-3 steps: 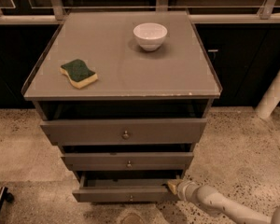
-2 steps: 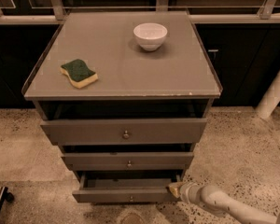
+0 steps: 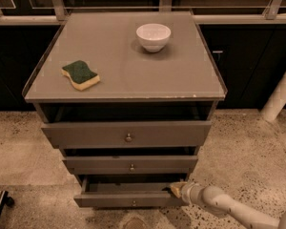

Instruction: Open bottom drawer

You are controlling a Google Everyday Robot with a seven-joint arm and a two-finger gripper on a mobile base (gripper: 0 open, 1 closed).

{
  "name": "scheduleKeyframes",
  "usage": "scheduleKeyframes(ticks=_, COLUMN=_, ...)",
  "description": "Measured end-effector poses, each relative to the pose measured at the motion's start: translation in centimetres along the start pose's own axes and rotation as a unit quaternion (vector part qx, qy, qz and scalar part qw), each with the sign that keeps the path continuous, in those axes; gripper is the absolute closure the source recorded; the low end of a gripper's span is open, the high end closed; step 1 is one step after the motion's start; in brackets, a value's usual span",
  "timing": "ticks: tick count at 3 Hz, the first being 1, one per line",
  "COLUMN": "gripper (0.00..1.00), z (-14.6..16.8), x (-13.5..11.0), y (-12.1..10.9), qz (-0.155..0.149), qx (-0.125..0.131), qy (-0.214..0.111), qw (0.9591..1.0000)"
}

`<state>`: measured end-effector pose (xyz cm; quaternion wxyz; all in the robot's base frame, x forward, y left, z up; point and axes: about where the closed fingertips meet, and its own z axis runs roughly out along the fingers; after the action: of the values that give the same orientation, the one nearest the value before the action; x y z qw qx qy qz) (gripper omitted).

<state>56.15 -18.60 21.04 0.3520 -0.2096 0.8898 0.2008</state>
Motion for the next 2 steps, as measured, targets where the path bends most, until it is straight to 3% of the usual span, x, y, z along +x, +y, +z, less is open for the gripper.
scheduleKeyframes(ticks=1, gripper=1.00, z=0.95, x=-2.08, y=-1.59, qz=0.001, qx=0.021, qy=-0.026, qw=0.9994)
scheduleKeyframes(ticks=2, gripper=1.00, z=0.97, x=-2.21, y=-1.71, qz=0.001, qx=0.022, qy=-0.027, qw=0.9994)
